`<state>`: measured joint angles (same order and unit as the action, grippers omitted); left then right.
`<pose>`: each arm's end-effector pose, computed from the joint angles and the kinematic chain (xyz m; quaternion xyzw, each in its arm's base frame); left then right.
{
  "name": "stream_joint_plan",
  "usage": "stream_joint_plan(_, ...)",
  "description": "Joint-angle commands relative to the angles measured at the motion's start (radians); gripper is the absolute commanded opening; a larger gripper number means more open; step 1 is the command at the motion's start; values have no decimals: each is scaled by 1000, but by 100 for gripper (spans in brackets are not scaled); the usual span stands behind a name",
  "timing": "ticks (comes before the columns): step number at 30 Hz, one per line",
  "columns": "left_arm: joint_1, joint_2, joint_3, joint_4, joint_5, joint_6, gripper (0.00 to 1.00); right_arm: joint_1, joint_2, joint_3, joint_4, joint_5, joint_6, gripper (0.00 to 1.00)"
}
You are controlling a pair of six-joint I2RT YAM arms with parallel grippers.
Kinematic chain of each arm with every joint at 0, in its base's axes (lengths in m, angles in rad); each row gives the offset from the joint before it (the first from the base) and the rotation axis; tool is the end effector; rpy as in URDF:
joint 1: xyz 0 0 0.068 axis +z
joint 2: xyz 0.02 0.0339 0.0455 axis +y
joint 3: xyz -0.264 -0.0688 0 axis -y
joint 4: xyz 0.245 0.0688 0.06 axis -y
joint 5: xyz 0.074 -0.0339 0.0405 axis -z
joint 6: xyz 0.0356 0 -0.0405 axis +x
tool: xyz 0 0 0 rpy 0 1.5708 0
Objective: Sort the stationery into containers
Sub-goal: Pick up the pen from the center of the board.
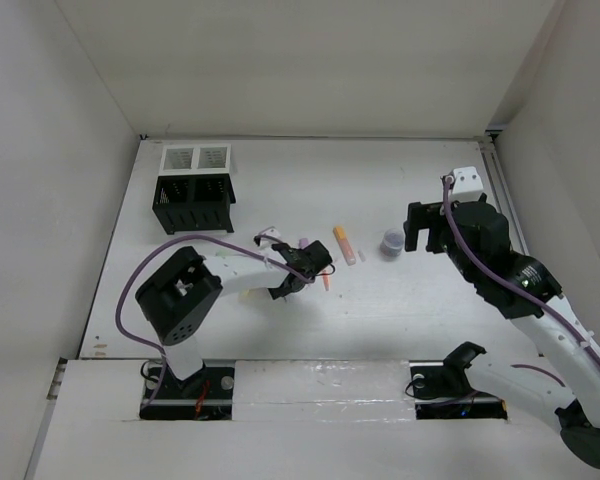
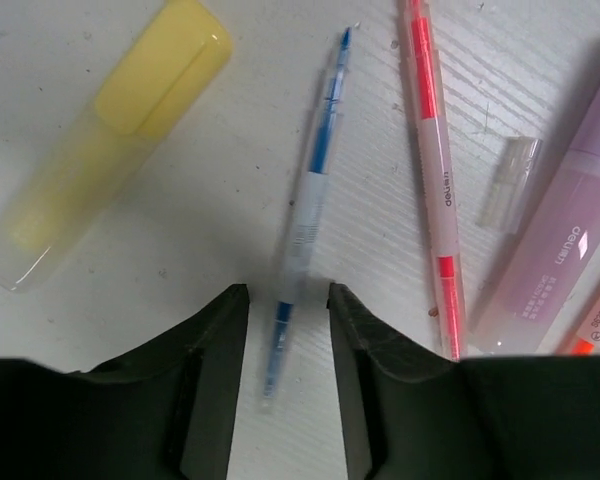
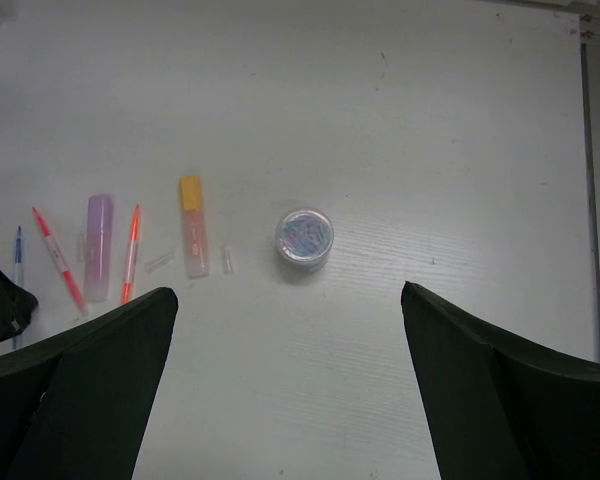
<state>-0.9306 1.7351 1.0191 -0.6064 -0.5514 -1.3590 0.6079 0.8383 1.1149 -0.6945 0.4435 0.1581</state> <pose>0.2020 -0.2399 0.1573 -0.2359 0.9258 0.0031 0.2952 0.1399 0.0787 0.3913 -0.0655 0.8240 0.0277 0.5621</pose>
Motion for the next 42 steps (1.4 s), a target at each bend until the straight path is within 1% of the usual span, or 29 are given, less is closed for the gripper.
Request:
stream_joint_plan(1,24,30,-86,43,80,-54,31,-8,-11,8,49,-23,6,100)
stream_joint_plan(2,33,30,-96,43,80,-54,24,-8,-11,8,49,-23,6,100)
stream_joint_plan(4,42,20,-118,69,90,-45,18,-8,-11,8,49,-23,6,100)
stream_joint_plan(6,52,9,-142,89,100,-45,8,-8,-11,8,49,-34,6,100)
stream_joint_plan(7,52,-8,-155,109,110,-45,0,-8,-11,8,49,-34,6,100)
stream_joint_plan(9,61,-26,-189,120,120,-45,0,-8,-11,-1,69,-57,6,100)
stream_joint_plan(12,61,-55,-200,120,120,-45,0,-8,-2,-10,93,-86,-3,100)
stream_joint_plan(17,47,-89,-191,152,111,58,0,-8,-2,-30,134,-137,-12,100)
stream_joint_plan(19,20,-98,-151,108,67,58,0,-8,-2,-30,144,-146,-12,100)
stream_joint_plan(20,-14,-107,-137,91,47,58,0,-8,7,-30,144,-146,-12,100)
stream_joint_plan(21,-31,-117,-120,39,6,58,0,-8,7,-30,144,-146,-12,100)
stream_joint_plan(25,-77,-160,-39,-64,-44,46,0,-8,16,-30,164,-169,-22,100)
stream_joint_plan(27,-77,-210,-27,-64,-56,69,0,-8,42,-39,173,-180,-31,100)
stream_joint_plan(30,-77,-275,-16,-105,-73,98,0,-8,67,-49,197,-190,-31,100)
stream_joint_plan(31,-77,-325,-16,-116,-87,110,0,-8,86,-49,197,-206,-31,100)
stream_joint_plan(33,-77,-377,7,-104,-96,200,0,-19,113,-49,219,-259,-43,100)
stream_joint_plan(34,-77,-428,7,-92,-96,246,0,-19,145,-49,228,-284,-52,100)
stream_joint_plan(36,-53,-475,35,-82,-79,343,0,-19,182,-49,257,-354,-63,100)
stream_joint_plan(38,-8,-547,35,-63,-64,403,0,-19,241,-49,266,-370,-63,100)
stream_joint_plan(40,12,-589,35,-35,-64,461,0,-8,278,-38,289,-379,-63,99)
stream_joint_plan(41,38,-614,35,-26,-55,530,0,-8,315,-38,299,-379,-63,97)
stream_joint_plan(42,58,-614,35,-13,-29,563,0,6,335,-29,308,-391,-63,96)
